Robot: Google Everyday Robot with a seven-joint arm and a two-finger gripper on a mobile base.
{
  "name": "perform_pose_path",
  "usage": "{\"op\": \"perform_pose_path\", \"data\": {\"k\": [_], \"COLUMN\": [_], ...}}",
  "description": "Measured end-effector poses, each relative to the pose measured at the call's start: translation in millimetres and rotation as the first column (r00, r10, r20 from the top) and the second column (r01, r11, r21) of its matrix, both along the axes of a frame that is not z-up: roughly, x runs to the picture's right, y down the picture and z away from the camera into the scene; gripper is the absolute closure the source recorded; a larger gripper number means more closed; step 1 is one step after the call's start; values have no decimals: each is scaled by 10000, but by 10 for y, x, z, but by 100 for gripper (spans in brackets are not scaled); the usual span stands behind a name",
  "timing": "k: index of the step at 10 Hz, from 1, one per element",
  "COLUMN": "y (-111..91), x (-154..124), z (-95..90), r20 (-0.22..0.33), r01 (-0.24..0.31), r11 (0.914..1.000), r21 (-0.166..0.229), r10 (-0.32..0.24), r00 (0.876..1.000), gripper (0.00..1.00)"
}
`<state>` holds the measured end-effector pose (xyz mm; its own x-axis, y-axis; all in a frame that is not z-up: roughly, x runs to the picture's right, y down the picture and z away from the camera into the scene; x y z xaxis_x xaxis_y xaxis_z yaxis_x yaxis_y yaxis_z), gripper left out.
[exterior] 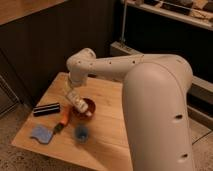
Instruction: Place the bottle in the ceramic bowl
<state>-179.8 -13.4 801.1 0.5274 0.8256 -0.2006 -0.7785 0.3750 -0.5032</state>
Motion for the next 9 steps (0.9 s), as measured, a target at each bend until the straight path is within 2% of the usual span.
{"op": "perform_pose_path", "data": {"k": [2, 3, 4, 5, 6, 7, 9], "y": [-67, -110, -157, -179, -227, -233, -272], "x": [53, 143, 264, 336, 449, 473, 573], "z": [-29, -2, 50, 82, 143, 159, 202], "r20": [-55, -458, -1000, -1358, -2231, -2574, -3752], "r01": [-434, -958, -1413, -1626, -2011, -2152, -2546], "r11": [9989, 9949, 9895, 9863, 9795, 9766, 9667], "r21": [-166, -320, -315, -276, -84, -35, 261], "r10": [433, 943, 1375, 1574, 1942, 2071, 2455], "r00": [9990, 9945, 9854, 9781, 9553, 9439, 8938], "gripper": [20, 20, 20, 20, 20, 20, 20]}}
